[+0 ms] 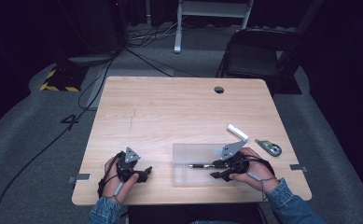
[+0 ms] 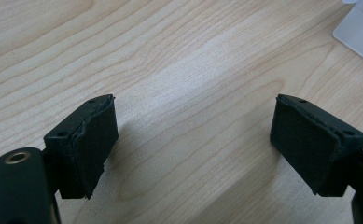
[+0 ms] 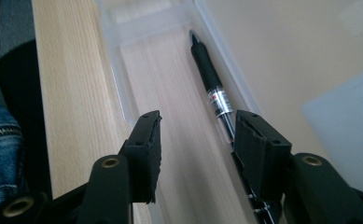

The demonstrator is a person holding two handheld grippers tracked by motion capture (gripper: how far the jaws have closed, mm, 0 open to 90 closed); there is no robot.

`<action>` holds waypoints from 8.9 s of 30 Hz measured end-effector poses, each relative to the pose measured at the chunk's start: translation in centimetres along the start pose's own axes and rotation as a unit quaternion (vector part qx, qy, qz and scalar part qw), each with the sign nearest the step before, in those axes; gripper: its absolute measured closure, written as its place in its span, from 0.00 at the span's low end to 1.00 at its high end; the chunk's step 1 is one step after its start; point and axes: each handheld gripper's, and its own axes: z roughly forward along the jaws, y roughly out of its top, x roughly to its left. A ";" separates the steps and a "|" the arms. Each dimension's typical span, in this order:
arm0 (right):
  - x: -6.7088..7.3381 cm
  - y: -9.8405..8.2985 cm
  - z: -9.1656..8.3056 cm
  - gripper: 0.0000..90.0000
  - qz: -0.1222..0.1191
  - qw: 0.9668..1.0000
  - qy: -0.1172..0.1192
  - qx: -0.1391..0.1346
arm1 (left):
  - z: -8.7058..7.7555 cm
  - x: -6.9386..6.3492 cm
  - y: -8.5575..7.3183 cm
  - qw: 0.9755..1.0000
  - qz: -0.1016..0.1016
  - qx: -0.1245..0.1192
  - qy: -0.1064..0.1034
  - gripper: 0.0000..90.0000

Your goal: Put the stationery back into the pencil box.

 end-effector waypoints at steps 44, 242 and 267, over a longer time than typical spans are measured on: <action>-8.3 -6.9 -9.5 0.47 0.181 0.963 -0.190 -0.060 | 0.6 0.1 0.7 1.000 0.002 0.003 -0.005 0.17; 0.8 1.2 -0.4 0.61 0.082 0.996 -0.029 0.024 | 0.6 0.1 0.7 1.000 0.005 0.002 -0.003 0.17; 1.5 1.0 1.5 0.56 0.077 0.995 0.023 0.050 | 0.6 0.1 0.7 1.000 0.005 0.002 -0.003 0.17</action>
